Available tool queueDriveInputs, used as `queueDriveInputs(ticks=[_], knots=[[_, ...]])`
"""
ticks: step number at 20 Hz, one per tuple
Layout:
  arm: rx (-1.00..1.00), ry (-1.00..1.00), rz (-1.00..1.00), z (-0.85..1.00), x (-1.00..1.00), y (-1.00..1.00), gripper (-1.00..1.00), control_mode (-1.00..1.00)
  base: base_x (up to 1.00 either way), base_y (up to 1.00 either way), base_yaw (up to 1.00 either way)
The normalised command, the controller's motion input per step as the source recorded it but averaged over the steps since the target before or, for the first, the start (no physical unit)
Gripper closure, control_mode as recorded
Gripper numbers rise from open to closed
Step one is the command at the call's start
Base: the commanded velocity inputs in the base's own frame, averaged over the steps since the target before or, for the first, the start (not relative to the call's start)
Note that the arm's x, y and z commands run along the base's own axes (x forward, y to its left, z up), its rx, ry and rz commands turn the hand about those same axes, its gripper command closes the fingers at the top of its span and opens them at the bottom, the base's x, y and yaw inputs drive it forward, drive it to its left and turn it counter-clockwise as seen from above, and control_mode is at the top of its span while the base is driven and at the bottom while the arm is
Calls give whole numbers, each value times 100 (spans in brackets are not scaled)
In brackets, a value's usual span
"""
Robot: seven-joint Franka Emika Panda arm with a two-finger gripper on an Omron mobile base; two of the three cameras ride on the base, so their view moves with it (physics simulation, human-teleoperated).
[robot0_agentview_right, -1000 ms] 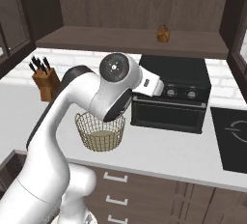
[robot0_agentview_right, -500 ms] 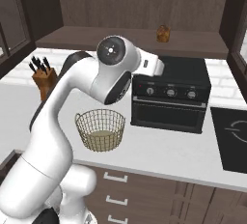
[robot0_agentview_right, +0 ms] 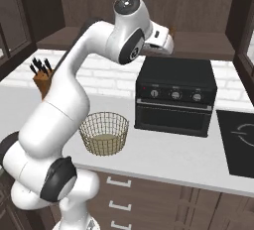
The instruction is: Open the cabinet, pick up the bread from the cabinet and place it in the basket. Then move the basket to the dining counter.
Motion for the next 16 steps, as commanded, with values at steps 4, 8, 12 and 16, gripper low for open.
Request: queueDriveInputs(ticks=[4, 8, 12, 16], knots=[[-5, 0, -1, -6, 78, 0, -100, -100, 0, 0, 0], [1, 0, 4, -1, 86, -34, -100, -100, 0, 0, 0], [0, 2, 3, 0, 65, -30, -100, -100, 0, 0, 0], [0, 0, 0, 0, 81, -3, -100, -100, 0, 0, 0]])
